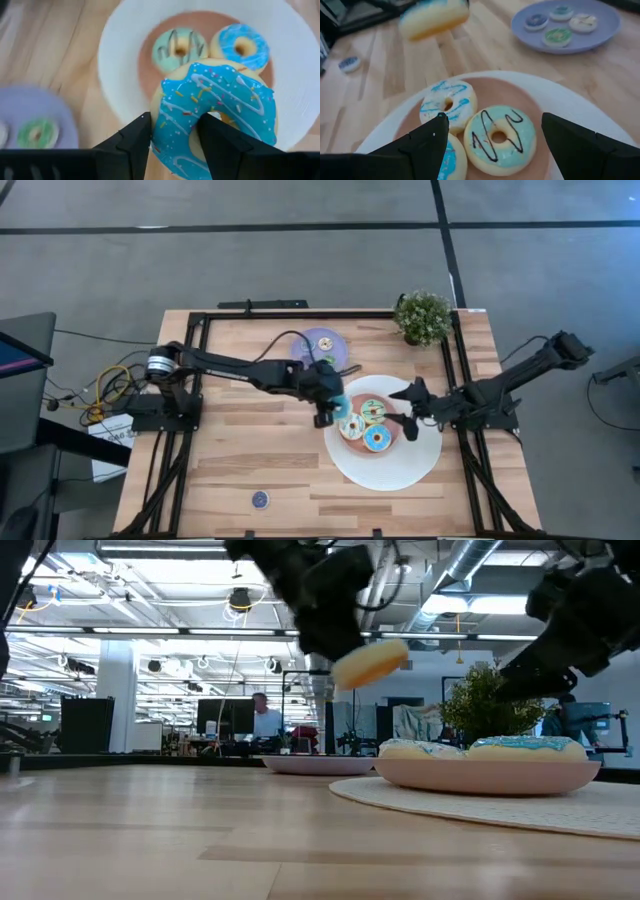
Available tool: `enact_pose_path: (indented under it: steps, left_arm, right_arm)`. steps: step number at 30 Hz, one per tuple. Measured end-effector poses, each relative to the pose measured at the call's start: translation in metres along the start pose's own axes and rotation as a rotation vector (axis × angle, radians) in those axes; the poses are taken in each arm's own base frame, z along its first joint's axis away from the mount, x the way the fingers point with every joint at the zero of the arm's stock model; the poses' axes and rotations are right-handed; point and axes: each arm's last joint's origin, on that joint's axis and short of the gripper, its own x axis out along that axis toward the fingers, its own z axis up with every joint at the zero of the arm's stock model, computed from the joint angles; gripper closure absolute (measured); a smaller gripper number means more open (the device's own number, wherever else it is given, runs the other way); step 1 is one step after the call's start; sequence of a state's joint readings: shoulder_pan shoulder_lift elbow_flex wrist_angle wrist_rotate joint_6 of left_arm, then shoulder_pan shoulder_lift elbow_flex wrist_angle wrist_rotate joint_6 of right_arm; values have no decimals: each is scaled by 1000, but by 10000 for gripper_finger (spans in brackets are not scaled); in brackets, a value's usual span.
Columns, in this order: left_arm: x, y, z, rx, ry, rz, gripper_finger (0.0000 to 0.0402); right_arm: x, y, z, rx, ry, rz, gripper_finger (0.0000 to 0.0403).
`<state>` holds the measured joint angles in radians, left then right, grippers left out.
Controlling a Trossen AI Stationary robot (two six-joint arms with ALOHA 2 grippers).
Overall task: Pick & Place donuts
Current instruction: Put the big light blue donut on the orange plate
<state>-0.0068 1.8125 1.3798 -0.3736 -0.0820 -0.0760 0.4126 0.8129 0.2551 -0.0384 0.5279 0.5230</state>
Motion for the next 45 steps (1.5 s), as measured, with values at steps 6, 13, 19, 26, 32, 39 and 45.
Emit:
enact_pose_path:
  steps: [6,13,19,26,32,39,45]
  left_arm:
    - [29,-12,25,78,25,-62,249]
    - [65,-20,49,105,46,-114,249]
    - [93,-23,51,97,108,-112,249]
    - [110,-24,42,84,179,-105,249]
    - [107,-22,45,80,170,-102,235]
    - [105,-22,47,99,161,-107,187]
    - [99,-18,49,130,167,-104,143]
  right_arm:
    - [-13,-9,-3,12,-85,19,94]
    - [-20,-16,-9,32,-129,39,94]
    - [-22,-16,-7,27,-148,49,94]
    - [-22,-16,-7,26,-145,50,94]
    - [-22,-16,-7,26,-145,50,94]
    - [-22,-16,-7,26,-145,50,94]
    - [-22,-16,-7,27,-146,51,94]
